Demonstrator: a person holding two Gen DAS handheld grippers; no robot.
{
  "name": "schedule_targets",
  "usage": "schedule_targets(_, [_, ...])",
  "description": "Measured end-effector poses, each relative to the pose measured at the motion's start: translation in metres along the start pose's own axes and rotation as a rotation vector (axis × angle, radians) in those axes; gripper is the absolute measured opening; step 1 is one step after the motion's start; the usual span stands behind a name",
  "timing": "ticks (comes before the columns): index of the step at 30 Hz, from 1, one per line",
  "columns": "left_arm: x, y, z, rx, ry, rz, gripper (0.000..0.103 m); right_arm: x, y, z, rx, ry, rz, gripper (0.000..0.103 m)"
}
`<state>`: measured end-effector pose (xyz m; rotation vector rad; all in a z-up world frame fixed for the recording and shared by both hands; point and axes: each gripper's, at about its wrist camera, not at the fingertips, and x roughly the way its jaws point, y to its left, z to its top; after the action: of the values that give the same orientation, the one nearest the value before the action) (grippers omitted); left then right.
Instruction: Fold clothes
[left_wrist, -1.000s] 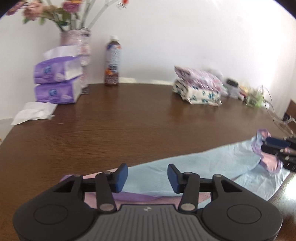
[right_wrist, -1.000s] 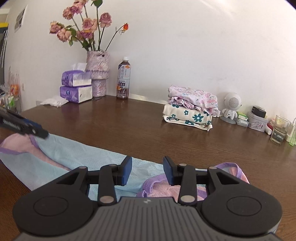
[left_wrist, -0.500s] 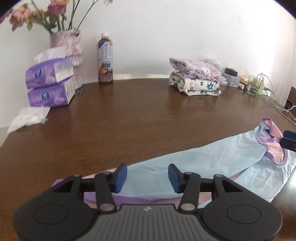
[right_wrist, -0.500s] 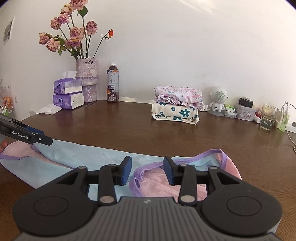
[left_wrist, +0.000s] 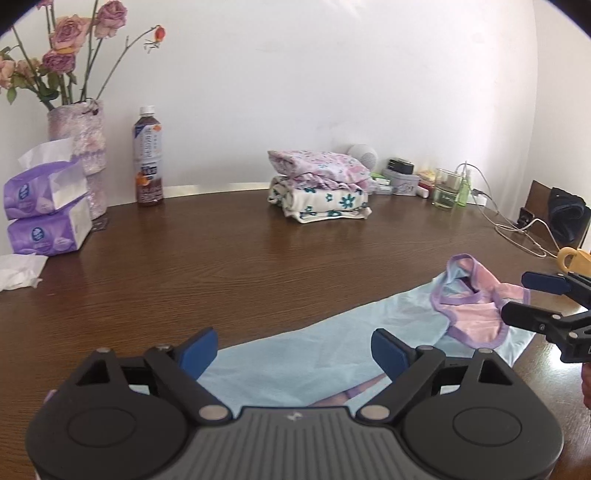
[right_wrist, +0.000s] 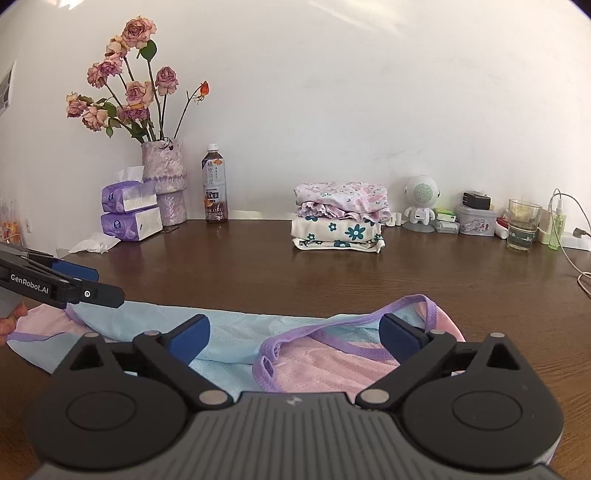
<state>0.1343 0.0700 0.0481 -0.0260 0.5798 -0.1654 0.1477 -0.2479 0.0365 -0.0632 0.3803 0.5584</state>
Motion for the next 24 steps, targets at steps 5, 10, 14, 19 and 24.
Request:
schedule_targets(5, [0.005, -0.018, 0.001, 0.029, 0.008, -0.037, 0.090, -0.003, -0.002, -0.001, 0.011, 0.002, -0.003, 0.102])
schedule_targets(10, [0.007, -0.031, 0.002, 0.046, 0.011, -0.067, 0.090, -0.003, -0.007, -0.002, 0.045, 0.012, -0.001, 0.103])
schedule_targets(14, [0.009, -0.036, 0.002, 0.051, 0.012, -0.082, 0.090, -0.003, -0.010, -0.003, 0.065, 0.018, -0.004, 0.103])
schedule_targets(19, [0.011, -0.042, 0.002, 0.057, 0.016, -0.098, 0.090, 0.000, -0.011, -0.004, 0.074, 0.026, -0.013, 0.103])
schedule_targets(24, [0.015, -0.048, 0.002, 0.077, 0.020, -0.115, 0.090, 0.004, -0.012, -0.005, 0.073, 0.048, -0.016, 0.103])
